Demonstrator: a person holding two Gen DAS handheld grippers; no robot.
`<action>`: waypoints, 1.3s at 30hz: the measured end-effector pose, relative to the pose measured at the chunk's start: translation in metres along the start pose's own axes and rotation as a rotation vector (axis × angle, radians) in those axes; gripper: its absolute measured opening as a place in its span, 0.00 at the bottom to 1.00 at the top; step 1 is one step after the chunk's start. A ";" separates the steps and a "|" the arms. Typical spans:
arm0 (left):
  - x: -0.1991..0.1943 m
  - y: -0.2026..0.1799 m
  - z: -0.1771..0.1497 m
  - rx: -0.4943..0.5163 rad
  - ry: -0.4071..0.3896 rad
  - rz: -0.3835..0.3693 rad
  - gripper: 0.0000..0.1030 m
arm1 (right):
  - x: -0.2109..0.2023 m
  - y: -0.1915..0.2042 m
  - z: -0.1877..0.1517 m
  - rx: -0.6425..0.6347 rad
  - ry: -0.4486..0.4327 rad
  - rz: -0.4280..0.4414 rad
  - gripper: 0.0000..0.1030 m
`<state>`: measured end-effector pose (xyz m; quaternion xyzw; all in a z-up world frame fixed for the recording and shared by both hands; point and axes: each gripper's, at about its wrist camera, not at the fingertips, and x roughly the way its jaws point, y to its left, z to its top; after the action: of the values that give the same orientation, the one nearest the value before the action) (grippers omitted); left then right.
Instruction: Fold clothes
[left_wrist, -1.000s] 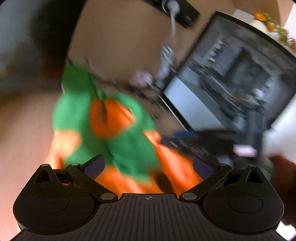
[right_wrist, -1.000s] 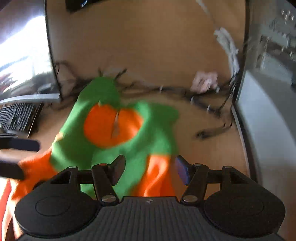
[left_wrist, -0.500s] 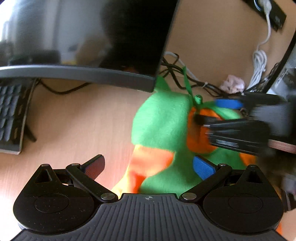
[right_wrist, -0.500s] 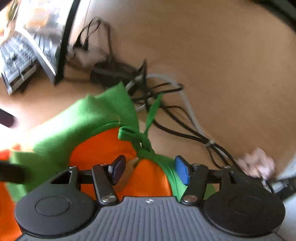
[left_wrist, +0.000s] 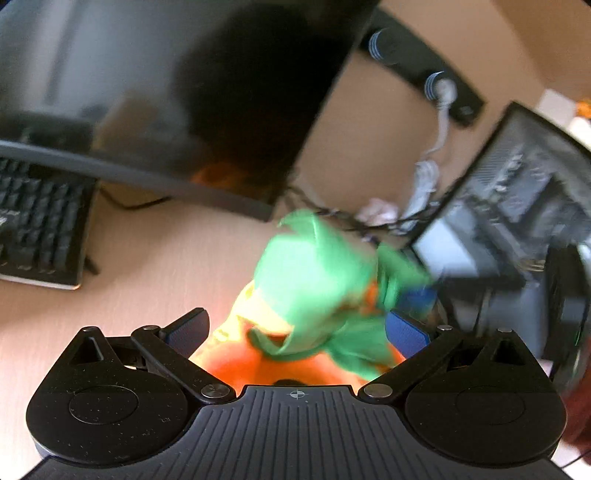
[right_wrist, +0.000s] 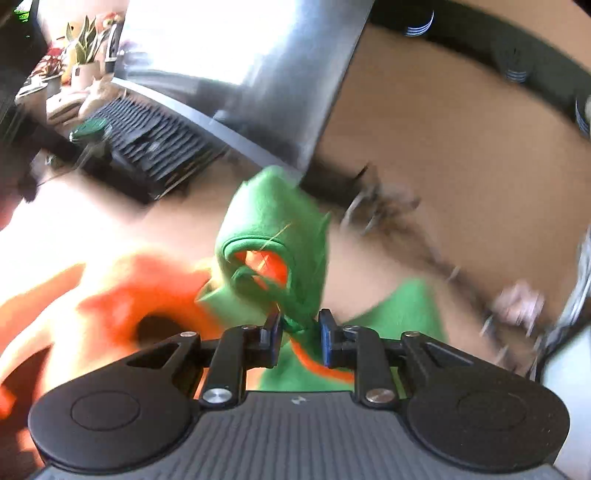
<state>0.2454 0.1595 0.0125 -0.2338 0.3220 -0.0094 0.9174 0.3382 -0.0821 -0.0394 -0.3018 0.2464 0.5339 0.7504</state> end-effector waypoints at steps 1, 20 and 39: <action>0.003 -0.002 -0.001 0.006 0.014 -0.019 1.00 | 0.003 0.005 -0.009 0.038 0.024 0.006 0.20; 0.069 0.011 -0.011 0.269 0.176 0.258 1.00 | -0.006 -0.027 -0.054 0.232 0.128 -0.160 0.44; 0.084 -0.018 -0.034 0.103 0.307 -0.078 1.00 | 0.002 -0.050 -0.050 0.278 0.124 -0.103 0.57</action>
<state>0.2941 0.1147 -0.0526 -0.1947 0.4481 -0.0971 0.8671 0.3844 -0.1290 -0.0666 -0.2396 0.3479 0.4358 0.7948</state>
